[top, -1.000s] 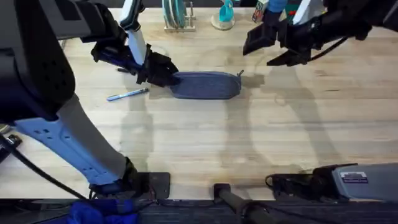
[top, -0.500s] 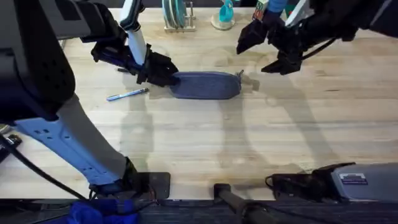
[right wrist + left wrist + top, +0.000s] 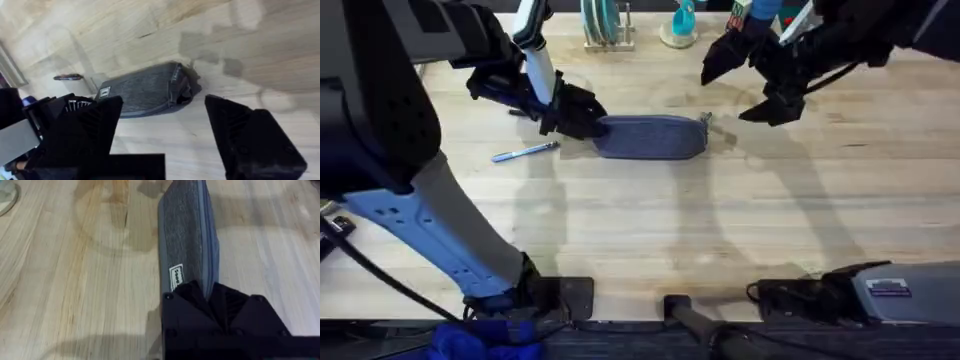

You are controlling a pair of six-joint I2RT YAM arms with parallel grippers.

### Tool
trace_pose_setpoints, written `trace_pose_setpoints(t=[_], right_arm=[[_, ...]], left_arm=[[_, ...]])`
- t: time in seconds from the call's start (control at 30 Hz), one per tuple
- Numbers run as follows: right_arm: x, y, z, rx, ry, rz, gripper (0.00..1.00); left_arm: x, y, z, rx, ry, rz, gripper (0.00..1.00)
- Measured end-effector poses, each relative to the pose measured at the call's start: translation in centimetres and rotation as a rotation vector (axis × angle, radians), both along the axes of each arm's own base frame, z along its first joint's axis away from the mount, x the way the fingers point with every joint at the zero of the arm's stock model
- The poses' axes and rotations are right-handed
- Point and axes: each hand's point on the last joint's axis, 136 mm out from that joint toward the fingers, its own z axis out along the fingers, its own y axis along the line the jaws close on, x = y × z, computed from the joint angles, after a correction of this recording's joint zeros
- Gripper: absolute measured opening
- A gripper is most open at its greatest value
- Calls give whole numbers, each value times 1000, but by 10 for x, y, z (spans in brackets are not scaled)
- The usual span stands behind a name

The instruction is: Unzip the bag, pick up the pens from the table one at a time and place them inside, then zip the bag closed.

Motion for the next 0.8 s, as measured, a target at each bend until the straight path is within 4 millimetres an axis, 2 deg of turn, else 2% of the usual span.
trace_pose_setpoints(t=[0.23,0.57,0.8], right_arm=[[-14,-3,-7,-13,67,-2,996],[-14,2,-40,-30,164,11,996],[-10,12,-54,8,195,29,995]], left_arm=[[0,0,0,0,0,0,42],[0,0,0,0,0,0,42],[0,0,0,0,0,0,42]])
